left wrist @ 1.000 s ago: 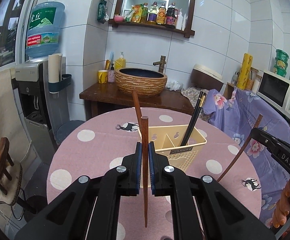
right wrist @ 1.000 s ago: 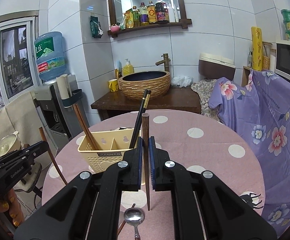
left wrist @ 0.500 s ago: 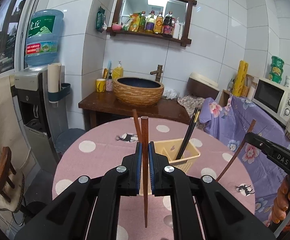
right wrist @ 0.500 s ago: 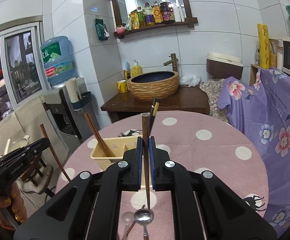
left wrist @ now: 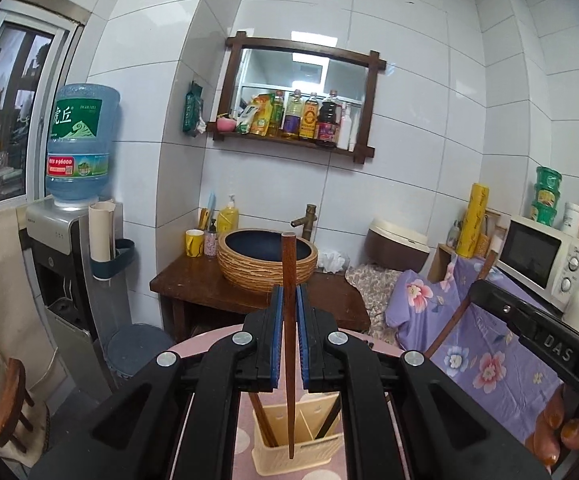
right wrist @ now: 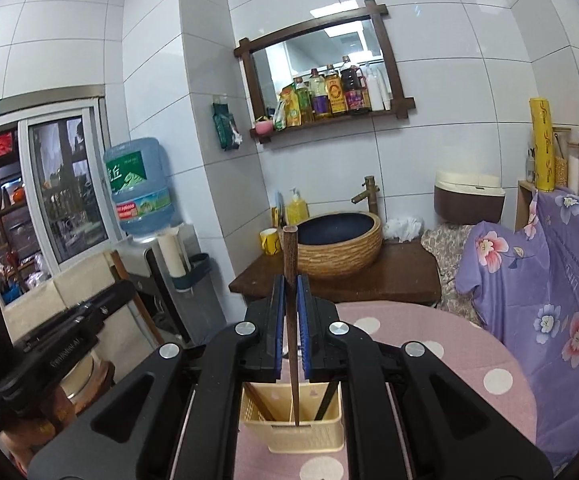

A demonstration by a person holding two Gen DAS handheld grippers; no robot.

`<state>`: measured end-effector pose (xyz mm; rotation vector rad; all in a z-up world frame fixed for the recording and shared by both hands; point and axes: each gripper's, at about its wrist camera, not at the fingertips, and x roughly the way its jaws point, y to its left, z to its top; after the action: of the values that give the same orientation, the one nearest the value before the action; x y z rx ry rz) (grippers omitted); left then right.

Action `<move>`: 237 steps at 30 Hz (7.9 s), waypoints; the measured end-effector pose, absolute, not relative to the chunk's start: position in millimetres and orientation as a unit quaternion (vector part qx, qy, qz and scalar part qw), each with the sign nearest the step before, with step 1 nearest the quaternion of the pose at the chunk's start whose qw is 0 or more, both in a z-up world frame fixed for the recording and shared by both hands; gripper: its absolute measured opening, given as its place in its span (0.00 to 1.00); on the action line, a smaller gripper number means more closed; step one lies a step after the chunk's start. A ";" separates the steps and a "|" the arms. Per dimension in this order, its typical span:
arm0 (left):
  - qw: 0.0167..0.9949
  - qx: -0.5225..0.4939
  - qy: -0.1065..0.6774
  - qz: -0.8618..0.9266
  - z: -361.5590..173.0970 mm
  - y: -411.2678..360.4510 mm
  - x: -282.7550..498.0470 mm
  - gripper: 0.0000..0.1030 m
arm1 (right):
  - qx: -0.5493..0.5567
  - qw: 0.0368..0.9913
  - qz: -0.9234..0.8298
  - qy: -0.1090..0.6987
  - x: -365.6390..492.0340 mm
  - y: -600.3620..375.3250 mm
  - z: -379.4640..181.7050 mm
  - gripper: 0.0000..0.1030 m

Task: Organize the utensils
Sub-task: 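Carry both brown chopsticks over the cream holder and lower them into it, then open both tools to release the chopsticks into the holder, then move the left tool to a metal spoon while the right tool reaches a brown-handled spoon, then close the left tool on the spoon while the right tool grips the brown-handled spoon, then lift both spoons and carry them toward the cream holder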

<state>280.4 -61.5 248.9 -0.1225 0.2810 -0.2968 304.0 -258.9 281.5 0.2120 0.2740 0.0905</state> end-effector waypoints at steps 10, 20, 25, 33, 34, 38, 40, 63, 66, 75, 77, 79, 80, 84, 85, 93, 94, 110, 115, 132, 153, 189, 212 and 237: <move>0.976 -0.081 0.172 -0.107 195.1 -72.9 321.8 0.07 | 0.102 0.979 0.006 0.178 350.8 -255.5 219.0 0.07; 0.971 -0.080 0.204 -0.094 146.9 -73.5 332.1 0.07 | 0.116 0.966 0.016 0.230 367.2 -261.3 168.8 0.07; 0.965 -0.081 0.228 -0.095 127.8 -72.4 336.7 0.07 | 0.115 0.962 0.018 0.246 368.3 -259.6 153.9 0.07; 0.965 -0.067 0.239 -0.090 110.6 -75.0 336.6 0.07 | 0.113 0.962 0.015 0.247 367.6 -258.4 144.6 0.07; 0.965 -0.063 0.237 -0.089 110.7 -75.3 336.0 0.07 | 0.114 0.962 0.016 0.248 367.3 -258.7 144.3 0.07; 0.965 -0.063 0.238 -0.092 110.9 -75.9 335.6 0.07 | 0.113 0.963 0.013 0.245 367.2 -259.2 143.7 0.07; 0.965 -0.063 0.237 -0.093 110.7 -76.2 335.0 0.07 | 0.110 0.964 0.012 0.243 365.7 -258.8 143.0 0.07; 0.960 -0.065 0.241 -0.126 67.5 -51.4 257.6 0.95 | 0.033 0.979 -0.023 0.199 285.2 -249.1 109.2 0.68; 0.959 -0.045 0.250 -0.124 56.8 -50.5 245.5 0.95 | 0.025 0.977 -0.030 0.208 272.1 -248.0 98.3 0.71; 0.956 -0.017 0.274 -0.103 26.1 -39.2 223.3 0.95 | 0.007 0.967 -0.048 0.250 238.0 -251.6 51.9 0.71; 0.956 -0.006 0.276 -0.098 20.2 -39.5 219.0 0.95 | 0.013 0.962 -0.054 0.266 234.1 -256.1 39.2 0.71; 0.954 0.009 0.284 -0.098 11.9 -40.5 214.4 0.95 | 0.017 0.958 -0.060 0.279 231.0 -259.8 28.7 0.71; 0.952 0.013 0.289 -0.096 7.7 -40.5 212.8 0.95 | 0.021 0.956 -0.064 0.284 228.7 -262.3 23.6 0.71; 0.950 0.022 0.299 -0.085 -4.6 -37.4 206.5 0.95 | 0.038 0.949 -0.075 0.303 220.2 -270.7 4.6 0.71; 0.949 0.023 0.302 -0.085 -7.2 -36.5 204.8 0.95 | 0.041 0.947 -0.078 0.308 218.3 -272.8 -0.4 0.71; 0.934 0.010 0.341 -0.109 -25.4 -34.5 191.8 0.90 | 0.054 0.935 -0.087 0.340 208.9 -278.9 -31.0 0.71; 0.931 0.005 0.348 -0.115 -26.7 -34.6 191.0 0.87 | 0.054 0.934 -0.087 0.343 207.7 -278.7 -34.0 0.71; 0.900 0.022 0.399 -0.175 -49.1 -81.8 163.7 0.63 | 0.061 0.927 -0.089 0.359 200.1 -278.9 -42.9 0.71; 0.897 0.042 0.407 -0.169 -56.3 -92.0 162.9 0.60 | 0.064 0.926 -0.087 0.362 199.9 -278.4 -44.3 0.71; 0.893 0.029 0.416 -0.169 -59.0 -100.1 167.5 0.36 | 0.069 0.923 -0.082 0.370 201.3 -278.5 -48.1 0.71; 0.901 -0.020 0.412 -0.138 -50.7 -51.6 194.8 0.21 | 0.005 0.910 -0.001 0.413 235.3 -234.3 -56.4 0.71; 0.890 -0.033 0.437 -0.125 -56.8 -66.0 185.3 0.59 | -0.004 0.896 0.021 0.444 272.5 -225.3 -66.5 0.46; 0.901 -0.001 0.430 -0.064 -57.9 -91.7 196.8 0.37 | -0.001 0.899 0.012 0.439 264.3 -231.4 -67.8 0.46; 0.920 -0.048 0.375 -0.102 -13.7 -67.6 215.4 0.36 | 0.038 0.918 0.027 0.394 260.9 -240.4 -16.7 0.46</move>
<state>215.4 -67.6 -13.7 -0.0989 0.7704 -0.2106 260.9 -240.4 -16.7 0.0787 0.8107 0.0550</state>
